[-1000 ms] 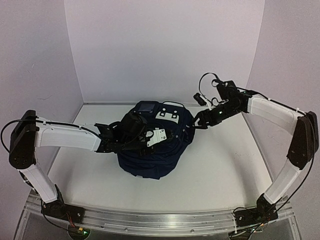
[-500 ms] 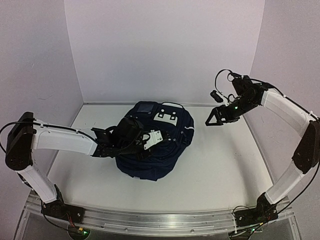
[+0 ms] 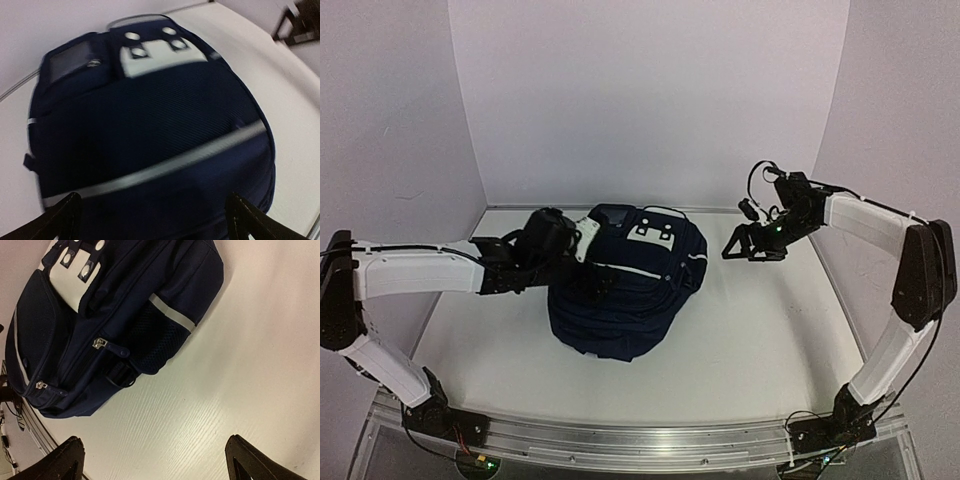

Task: Pack the student bag
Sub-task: Zip the student bag at the center of the board, then adjust the student bag at the center of the board.

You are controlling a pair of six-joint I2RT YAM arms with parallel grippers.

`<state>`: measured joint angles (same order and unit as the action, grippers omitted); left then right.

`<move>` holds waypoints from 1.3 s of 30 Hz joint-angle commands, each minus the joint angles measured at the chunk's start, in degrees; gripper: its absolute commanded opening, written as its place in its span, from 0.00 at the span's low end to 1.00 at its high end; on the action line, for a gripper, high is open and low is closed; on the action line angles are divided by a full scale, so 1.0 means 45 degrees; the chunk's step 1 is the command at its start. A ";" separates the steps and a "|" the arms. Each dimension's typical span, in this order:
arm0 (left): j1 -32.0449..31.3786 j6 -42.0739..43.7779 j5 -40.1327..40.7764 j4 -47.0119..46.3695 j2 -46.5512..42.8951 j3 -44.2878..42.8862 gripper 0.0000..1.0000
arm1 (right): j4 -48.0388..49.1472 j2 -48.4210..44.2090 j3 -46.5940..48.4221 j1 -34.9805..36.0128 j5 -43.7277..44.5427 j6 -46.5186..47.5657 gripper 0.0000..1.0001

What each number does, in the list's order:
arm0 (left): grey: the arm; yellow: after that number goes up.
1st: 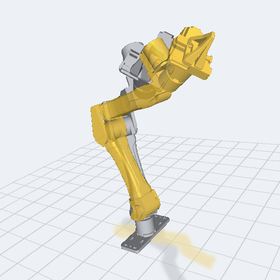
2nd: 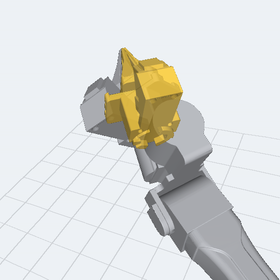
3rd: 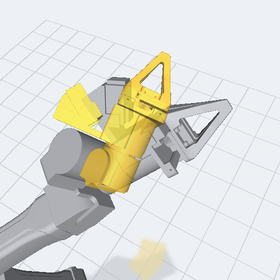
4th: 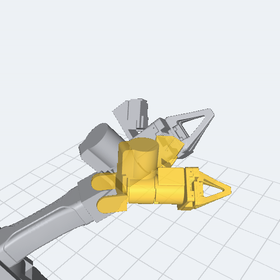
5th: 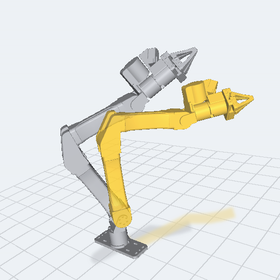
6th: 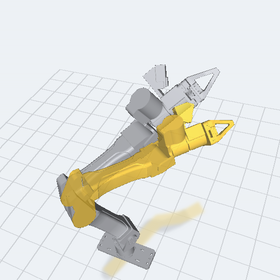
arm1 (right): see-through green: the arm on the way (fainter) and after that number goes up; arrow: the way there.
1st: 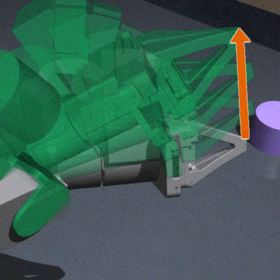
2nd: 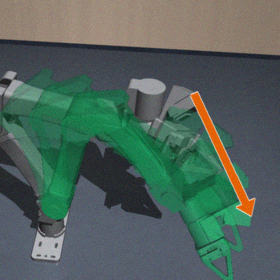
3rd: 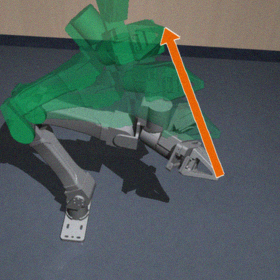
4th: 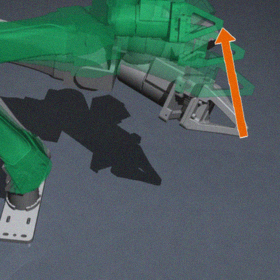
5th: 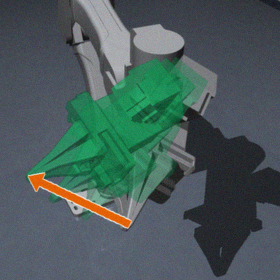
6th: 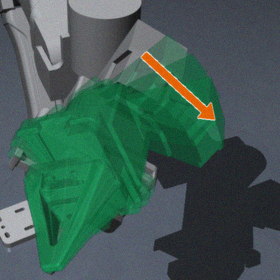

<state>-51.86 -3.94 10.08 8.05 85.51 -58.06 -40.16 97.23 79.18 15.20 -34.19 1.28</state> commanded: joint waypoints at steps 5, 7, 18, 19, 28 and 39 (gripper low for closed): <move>0.4425 -0.3867 -0.2425 -0.0133 -0.1218 -0.0599 1.00 | 0.4660 0.1700 0.0039 0.0864 -0.1444 -0.3800 0.98; 0.5255 -0.4221 -0.3832 -0.0152 -0.0654 -0.0975 1.00 | 0.4928 0.2113 0.0406 0.1273 -0.1410 -0.4113 0.98; 0.6521 -0.5723 -0.8720 -0.0874 0.3884 -0.3332 1.00 | 0.5007 0.4231 0.1976 0.2040 -0.1184 -0.4560 0.95; 0.6289 -0.5977 -0.9142 -0.1667 0.3852 -0.2904 1.00 | 0.4999 0.4249 0.1911 0.2036 -0.1268 -0.4541 0.93; 0.2553 -0.6724 -0.7969 -0.2383 0.3742 -0.2217 0.65 | 0.4868 0.2637 -0.0354 0.1758 -0.1886 -0.3944 0.83; 0.0335 -0.8361 -0.5952 -0.3443 0.2404 -0.0307 0.55 | 0.4056 0.0930 -0.2445 0.1533 -0.1379 -0.2248 0.82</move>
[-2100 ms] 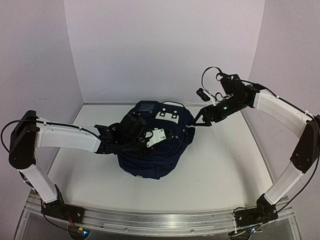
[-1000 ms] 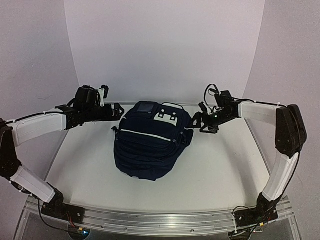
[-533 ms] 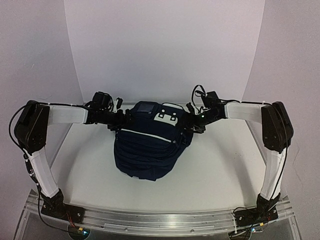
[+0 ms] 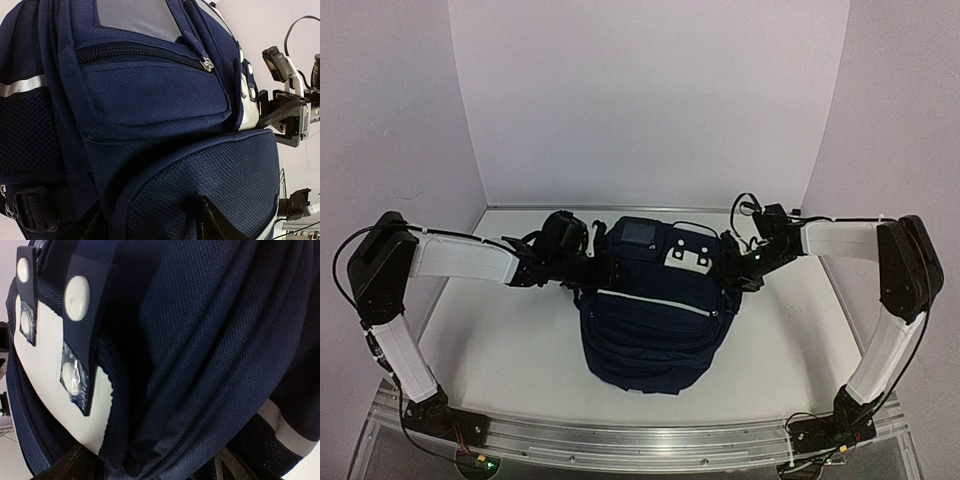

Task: Pack the student bag
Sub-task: Adjust the student bag at the center of the board.

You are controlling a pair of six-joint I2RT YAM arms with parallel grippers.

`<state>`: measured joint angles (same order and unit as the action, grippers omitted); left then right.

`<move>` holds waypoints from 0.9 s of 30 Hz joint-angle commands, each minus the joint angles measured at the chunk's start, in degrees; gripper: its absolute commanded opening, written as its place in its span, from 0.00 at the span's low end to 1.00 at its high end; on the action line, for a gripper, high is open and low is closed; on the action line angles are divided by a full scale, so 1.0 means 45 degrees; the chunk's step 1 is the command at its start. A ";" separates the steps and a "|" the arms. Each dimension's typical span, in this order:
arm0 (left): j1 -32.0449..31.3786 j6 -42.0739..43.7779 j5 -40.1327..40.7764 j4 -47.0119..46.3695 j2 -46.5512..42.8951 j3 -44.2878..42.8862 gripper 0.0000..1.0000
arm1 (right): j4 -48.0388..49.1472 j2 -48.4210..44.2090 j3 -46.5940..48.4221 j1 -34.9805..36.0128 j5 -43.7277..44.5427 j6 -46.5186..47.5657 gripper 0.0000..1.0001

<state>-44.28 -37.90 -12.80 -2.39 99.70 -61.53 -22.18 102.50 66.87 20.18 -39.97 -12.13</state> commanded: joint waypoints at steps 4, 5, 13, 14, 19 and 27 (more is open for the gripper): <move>-0.1691 -0.1297 0.0034 -0.1079 -0.1260 0.0974 0.55 | 0.0027 0.0575 0.1366 0.0610 -0.0695 0.0623 0.81; -0.1693 -0.1519 0.0166 -0.1209 -0.1444 0.1193 0.55 | 0.0026 0.0813 0.1600 0.0732 -0.0846 0.0511 0.81; -0.1699 -0.1858 0.1174 -0.0244 -0.2244 0.1383 0.63 | -0.0139 0.1235 0.2606 0.1117 -0.1078 0.0238 0.83; -0.1675 -0.1766 0.1505 0.0075 -0.2349 0.1332 0.67 | -0.0186 0.1091 0.2531 0.1119 -0.1063 0.0227 0.83; -0.0751 -0.1121 0.1889 0.1680 -0.3314 0.0915 0.93 | -0.0765 0.0145 0.2221 0.0686 -0.0489 0.0459 0.93; 0.1935 0.1210 0.1147 0.5474 -0.4460 -0.1703 1.00 | -0.2015 -0.1468 0.3320 -0.1073 -0.0025 0.1200 0.98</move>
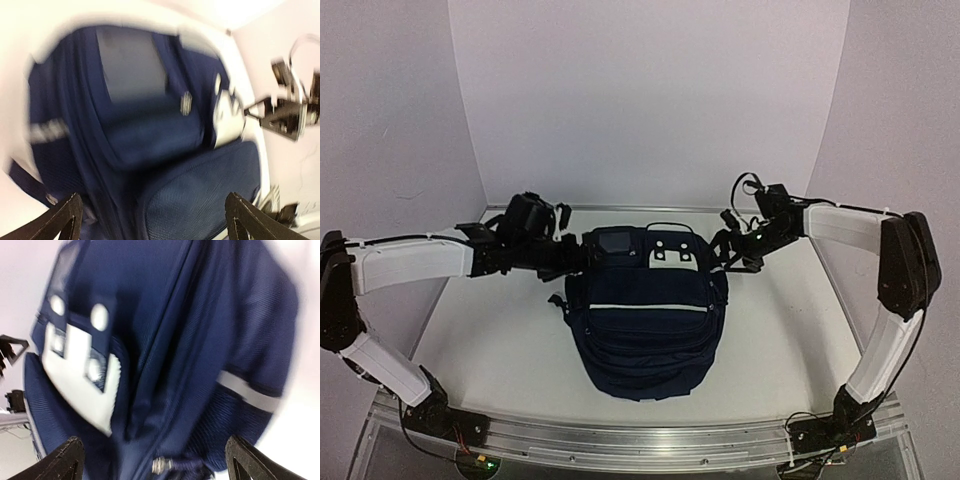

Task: Pack the student bag
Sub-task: Adjust the student bag at the center of the board, then reset both arms

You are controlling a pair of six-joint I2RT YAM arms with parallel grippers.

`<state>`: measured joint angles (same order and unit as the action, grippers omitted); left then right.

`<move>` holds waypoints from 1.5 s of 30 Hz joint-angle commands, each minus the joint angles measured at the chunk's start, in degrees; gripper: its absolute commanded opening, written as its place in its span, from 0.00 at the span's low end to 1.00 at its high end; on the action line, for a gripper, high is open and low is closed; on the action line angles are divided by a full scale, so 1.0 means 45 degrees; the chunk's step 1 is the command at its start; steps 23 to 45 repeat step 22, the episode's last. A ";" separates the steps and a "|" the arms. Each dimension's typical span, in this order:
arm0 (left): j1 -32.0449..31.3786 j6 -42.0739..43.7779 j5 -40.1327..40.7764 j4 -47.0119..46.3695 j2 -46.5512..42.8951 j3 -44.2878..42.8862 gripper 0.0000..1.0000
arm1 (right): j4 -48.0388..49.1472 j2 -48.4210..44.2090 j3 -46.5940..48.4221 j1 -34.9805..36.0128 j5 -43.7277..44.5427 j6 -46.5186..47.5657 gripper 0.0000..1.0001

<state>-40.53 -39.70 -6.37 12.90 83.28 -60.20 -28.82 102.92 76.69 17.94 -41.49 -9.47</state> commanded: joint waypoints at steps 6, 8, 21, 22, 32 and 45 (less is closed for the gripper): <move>0.3527 0.2175 -0.0633 0.3516 -0.1255 -0.2843 1.00 | -0.1099 -0.2560 0.1381 -0.1490 0.0989 0.1261 0.98; 0.4318 0.2177 -0.0531 0.3802 -0.1425 -0.2665 1.00 | -0.1124 -0.2910 0.1004 -0.1897 0.1216 0.1584 0.98; 0.5699 0.1843 0.0128 0.4352 -0.0742 -0.2070 1.00 | -0.1076 -0.3672 -0.0746 -0.3732 0.1162 0.2456 0.98; 0.5705 0.1841 0.0088 0.4371 -0.0649 -0.2128 1.00 | -0.1077 -0.3660 -0.0730 -0.3732 0.1155 0.2456 0.98; 0.5705 0.1841 0.0088 0.4371 -0.0649 -0.2128 1.00 | -0.1077 -0.3660 -0.0730 -0.3732 0.1155 0.2456 0.98; 0.5705 0.1841 0.0088 0.4371 -0.0649 -0.2128 1.00 | -0.1077 -0.3660 -0.0730 -0.3732 0.1155 0.2456 0.98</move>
